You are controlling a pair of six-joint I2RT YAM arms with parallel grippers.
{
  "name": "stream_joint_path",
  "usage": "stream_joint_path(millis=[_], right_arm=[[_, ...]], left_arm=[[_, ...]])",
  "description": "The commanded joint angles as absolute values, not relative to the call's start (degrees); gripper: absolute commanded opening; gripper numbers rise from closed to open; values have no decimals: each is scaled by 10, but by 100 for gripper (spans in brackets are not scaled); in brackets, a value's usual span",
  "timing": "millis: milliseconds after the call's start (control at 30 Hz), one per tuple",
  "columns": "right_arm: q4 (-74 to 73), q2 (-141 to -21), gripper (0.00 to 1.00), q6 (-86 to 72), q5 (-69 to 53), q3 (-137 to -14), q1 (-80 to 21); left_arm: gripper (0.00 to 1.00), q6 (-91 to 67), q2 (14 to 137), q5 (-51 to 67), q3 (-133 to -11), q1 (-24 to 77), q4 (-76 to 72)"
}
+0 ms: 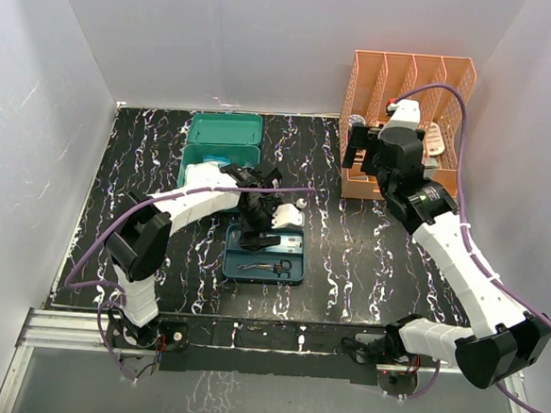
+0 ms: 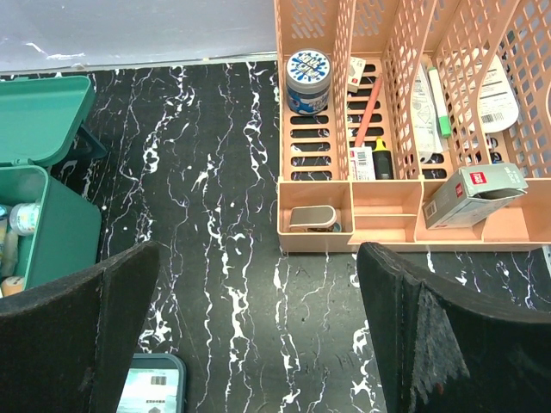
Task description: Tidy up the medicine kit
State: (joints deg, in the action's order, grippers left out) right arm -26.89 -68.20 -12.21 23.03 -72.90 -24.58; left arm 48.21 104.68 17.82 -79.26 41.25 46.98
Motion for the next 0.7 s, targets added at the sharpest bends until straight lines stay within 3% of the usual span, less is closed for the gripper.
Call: stream_joint_path(millis=[0,267,667], right_arm=[[-243,-670,98,-124,243,-727,-243],[-236,-683,98,-122,234,-726,-243],[-228,-700,98,-107,221,-730,-241]], left_arm=[[74,466,1048,186,-786,420,450],[64,447,1057,192,-766,423,435],[61,427,1067,197,-741,423,403]])
